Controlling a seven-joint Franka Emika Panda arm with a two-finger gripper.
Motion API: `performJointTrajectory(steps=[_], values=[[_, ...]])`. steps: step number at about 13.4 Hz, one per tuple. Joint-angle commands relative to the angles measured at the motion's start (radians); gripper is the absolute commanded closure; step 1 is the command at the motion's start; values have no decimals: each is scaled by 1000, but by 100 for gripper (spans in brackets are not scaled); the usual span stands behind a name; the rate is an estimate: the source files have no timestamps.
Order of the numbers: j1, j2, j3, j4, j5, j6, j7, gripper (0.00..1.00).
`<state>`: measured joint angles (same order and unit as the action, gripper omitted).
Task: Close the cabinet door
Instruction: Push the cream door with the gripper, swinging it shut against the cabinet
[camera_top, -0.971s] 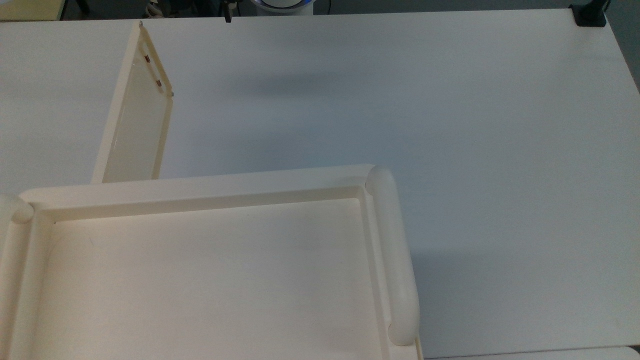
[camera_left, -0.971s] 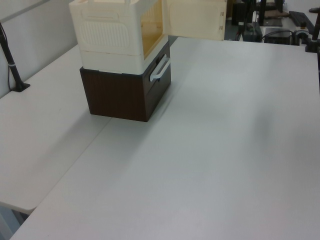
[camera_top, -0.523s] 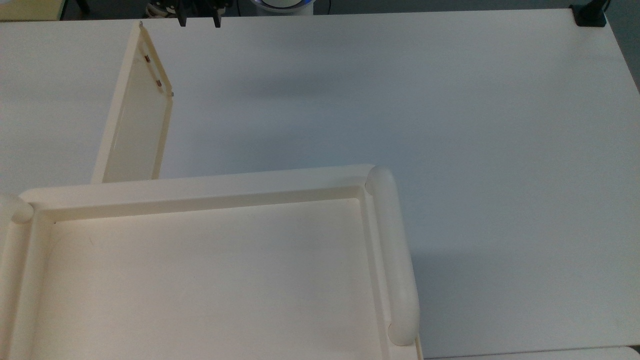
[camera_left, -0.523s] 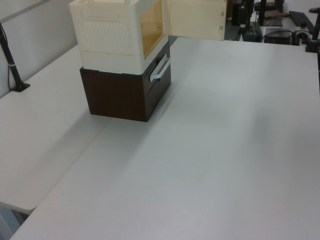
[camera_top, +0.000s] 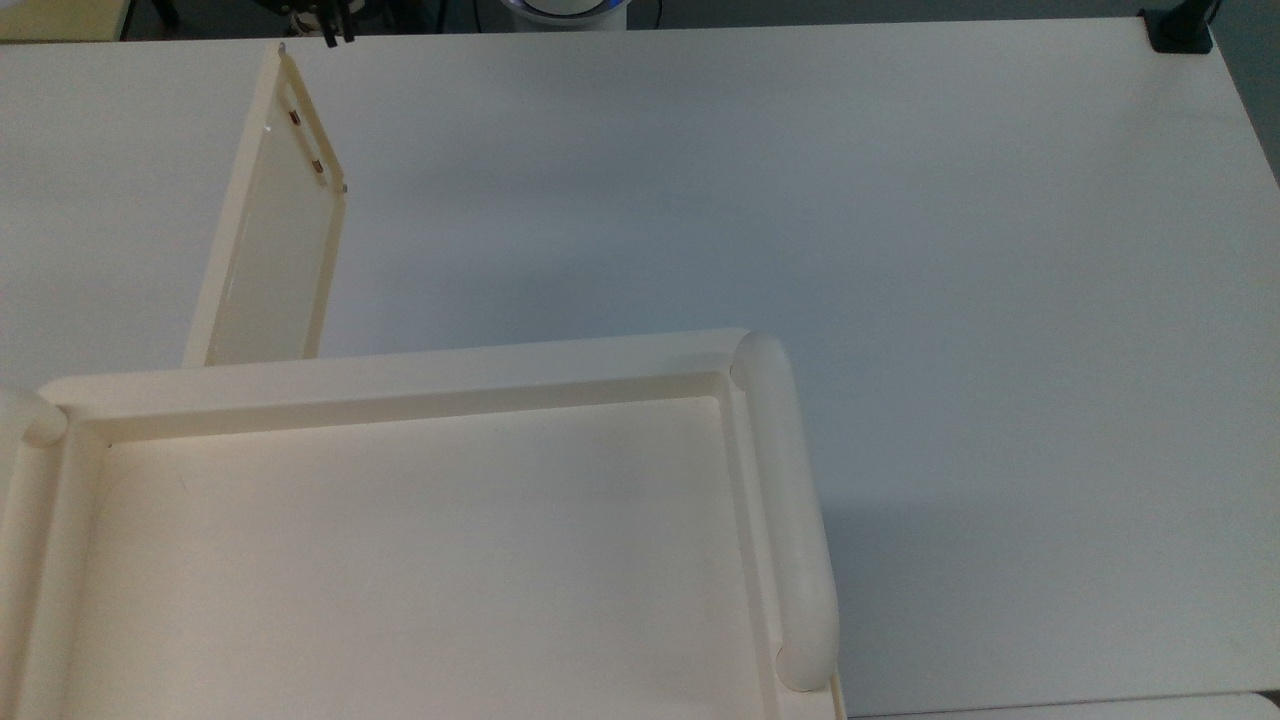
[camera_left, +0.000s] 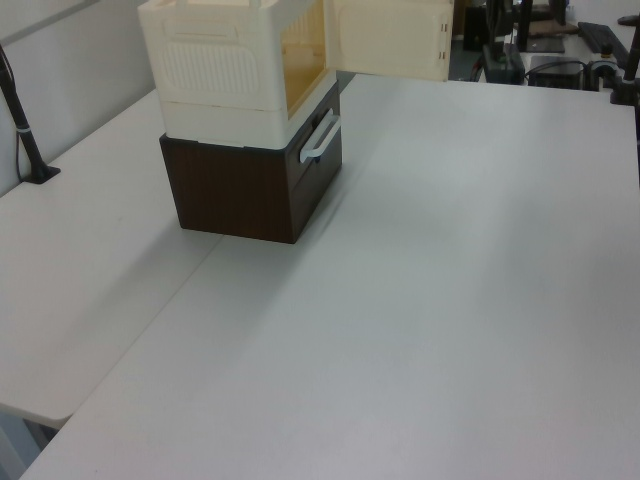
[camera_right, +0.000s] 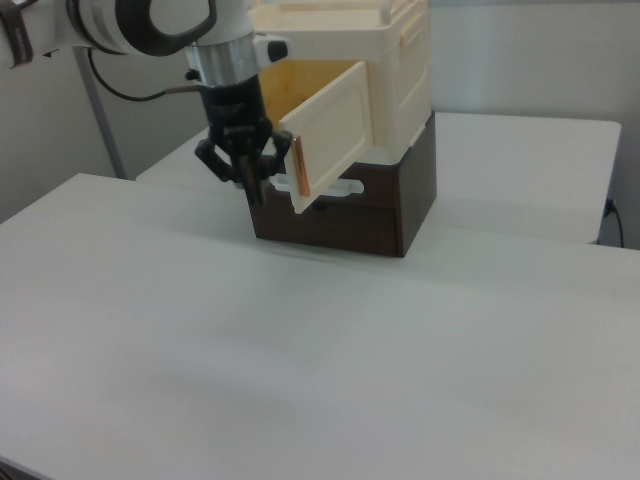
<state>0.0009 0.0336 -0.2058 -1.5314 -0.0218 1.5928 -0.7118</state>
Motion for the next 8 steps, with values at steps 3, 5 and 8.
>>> performJointTrajectory(steps=[3, 5, 8], values=[[7, 26, -104, 8, 0, 258, -401, 87], [8, 55, -112, 7, 6, 355, -439, 87], [56, 109, -112, 10, 91, 488, -462, 87]])
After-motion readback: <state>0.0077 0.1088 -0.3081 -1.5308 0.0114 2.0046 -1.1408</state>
